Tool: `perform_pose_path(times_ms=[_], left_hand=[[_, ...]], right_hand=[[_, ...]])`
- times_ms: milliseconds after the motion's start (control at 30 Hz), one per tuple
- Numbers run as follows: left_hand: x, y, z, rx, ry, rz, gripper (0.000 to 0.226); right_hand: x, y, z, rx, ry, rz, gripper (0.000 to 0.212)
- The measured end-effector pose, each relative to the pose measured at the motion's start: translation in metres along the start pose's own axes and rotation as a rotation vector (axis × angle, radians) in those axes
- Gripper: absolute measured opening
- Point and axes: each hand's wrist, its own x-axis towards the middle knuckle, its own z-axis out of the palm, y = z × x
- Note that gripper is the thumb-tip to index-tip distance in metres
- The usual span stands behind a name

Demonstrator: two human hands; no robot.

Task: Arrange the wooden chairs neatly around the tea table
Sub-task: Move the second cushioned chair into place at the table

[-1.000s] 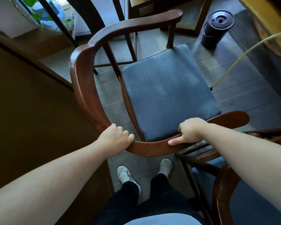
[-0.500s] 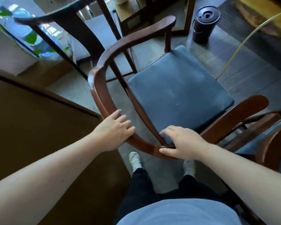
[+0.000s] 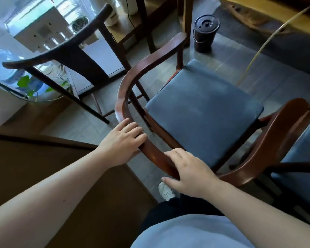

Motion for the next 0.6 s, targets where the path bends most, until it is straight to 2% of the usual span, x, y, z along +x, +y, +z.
perform_pose_path(times_ms=[200,300,500,600], left_hand=[[0.03,-0.006,0.003,-0.018,-0.126,0.129,0.045],[0.033,-0.012,0.002,-0.036,-0.162,0.189,0.042],[0.037,-0.04,0.014,-0.061,-0.134,0.405,0.037],[0.048,-0.072,0.02,-0.076,-0.124,0.485,0.037]], right_hand=[[0.022,0.008,-0.005,0.01,-0.096,-0.051,0.076],[0.02,0.012,-0.005,0.021,-0.115,-0.016,0.075],[0.008,0.008,0.02,0.091,0.014,0.092,0.056],[0.003,-0.002,0.035,0.066,0.188,0.21,0.055]])
